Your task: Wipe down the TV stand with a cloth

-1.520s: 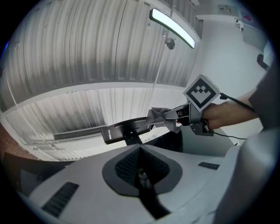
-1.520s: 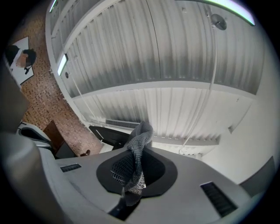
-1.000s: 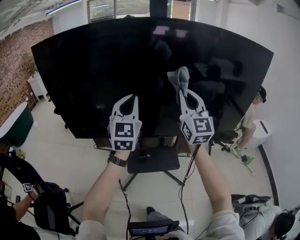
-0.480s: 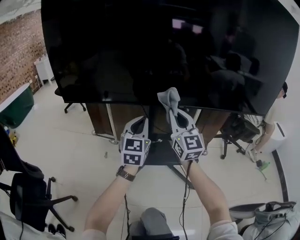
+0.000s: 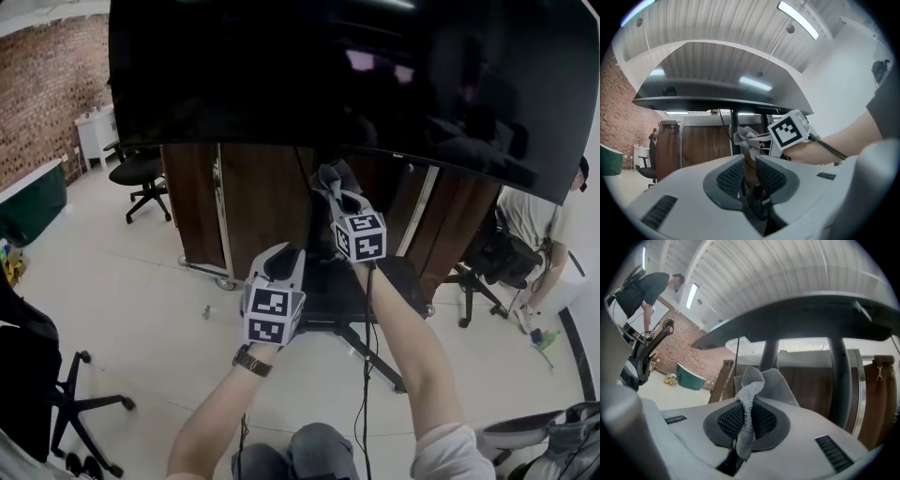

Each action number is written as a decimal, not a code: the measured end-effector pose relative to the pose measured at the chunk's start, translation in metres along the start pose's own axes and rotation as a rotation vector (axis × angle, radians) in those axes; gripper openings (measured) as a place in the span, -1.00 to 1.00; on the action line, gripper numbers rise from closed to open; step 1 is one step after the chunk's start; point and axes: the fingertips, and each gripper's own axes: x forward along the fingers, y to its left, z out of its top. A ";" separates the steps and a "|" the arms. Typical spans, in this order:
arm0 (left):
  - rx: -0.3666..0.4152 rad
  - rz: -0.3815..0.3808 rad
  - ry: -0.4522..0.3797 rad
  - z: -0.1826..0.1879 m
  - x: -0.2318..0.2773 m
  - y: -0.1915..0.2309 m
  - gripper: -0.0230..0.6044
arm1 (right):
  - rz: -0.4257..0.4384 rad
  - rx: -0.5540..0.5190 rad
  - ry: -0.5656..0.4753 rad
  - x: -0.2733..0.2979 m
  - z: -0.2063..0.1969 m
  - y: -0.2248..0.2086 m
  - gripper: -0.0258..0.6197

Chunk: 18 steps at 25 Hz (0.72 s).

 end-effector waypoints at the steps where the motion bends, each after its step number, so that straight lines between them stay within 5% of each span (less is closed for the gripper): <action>1: 0.005 0.002 0.002 -0.008 -0.005 0.000 -0.62 | 0.001 0.012 0.049 0.002 -0.023 0.001 -0.84; 6: 0.020 -0.002 0.026 -0.031 -0.021 -0.004 -0.62 | 0.031 0.090 0.178 -0.019 -0.102 0.017 -0.84; 9: 0.012 -0.009 0.029 -0.035 -0.017 -0.008 -0.62 | 0.036 0.102 0.170 -0.033 -0.113 0.018 -0.84; 15: 0.008 -0.033 0.029 -0.040 -0.013 -0.022 -0.62 | -0.227 0.056 -0.137 -0.078 -0.010 -0.092 -0.84; 18: 0.001 -0.035 0.030 -0.047 -0.011 -0.021 -0.62 | -0.305 0.033 -0.134 -0.086 0.006 -0.146 -0.84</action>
